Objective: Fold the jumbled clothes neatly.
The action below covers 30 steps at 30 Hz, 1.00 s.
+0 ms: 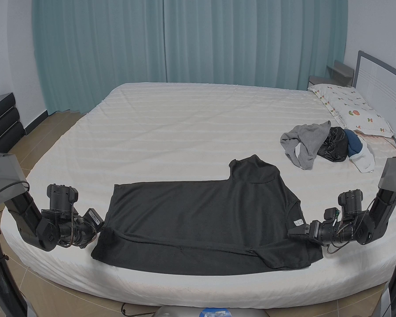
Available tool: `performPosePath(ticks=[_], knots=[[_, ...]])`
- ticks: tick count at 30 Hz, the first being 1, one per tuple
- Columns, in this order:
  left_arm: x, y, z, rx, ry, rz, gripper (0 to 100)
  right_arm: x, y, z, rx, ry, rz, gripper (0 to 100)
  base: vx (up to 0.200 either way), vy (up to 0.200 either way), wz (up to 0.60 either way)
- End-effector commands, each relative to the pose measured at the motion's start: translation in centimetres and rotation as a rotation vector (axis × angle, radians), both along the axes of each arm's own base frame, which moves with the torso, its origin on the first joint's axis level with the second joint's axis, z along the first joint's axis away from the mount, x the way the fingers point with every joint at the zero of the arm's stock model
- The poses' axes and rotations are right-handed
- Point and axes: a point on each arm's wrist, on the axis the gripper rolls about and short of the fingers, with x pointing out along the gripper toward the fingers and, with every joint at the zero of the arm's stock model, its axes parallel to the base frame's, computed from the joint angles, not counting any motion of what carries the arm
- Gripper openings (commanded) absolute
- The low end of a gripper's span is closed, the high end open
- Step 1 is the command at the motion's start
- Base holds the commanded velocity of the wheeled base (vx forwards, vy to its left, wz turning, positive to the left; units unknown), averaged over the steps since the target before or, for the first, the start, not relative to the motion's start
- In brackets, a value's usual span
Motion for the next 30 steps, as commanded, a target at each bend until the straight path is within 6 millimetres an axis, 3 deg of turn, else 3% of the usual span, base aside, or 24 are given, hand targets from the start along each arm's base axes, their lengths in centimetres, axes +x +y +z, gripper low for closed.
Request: performPosePath(ticks=[1,14,30], knots=[[0.0,0.0,-0.1,0.0,0.003,0.001,0,-0.2,-0.1,-0.4,-0.005,0.016,0.003,0,0.0,0.0,0.0],[0.0,0.0,0.0,-0.003,0.001,0.001,0,-0.6,-1.2,-0.1,-0.018,-0.002,-0.015,0,0.0,0.0,0.0],[0.4,0.2,0.2,0.0,-0.009,0.016,0,-0.3,-1.3,2.2,0.076,-0.153,-0.111,0,0.0,0.0,0.0]])
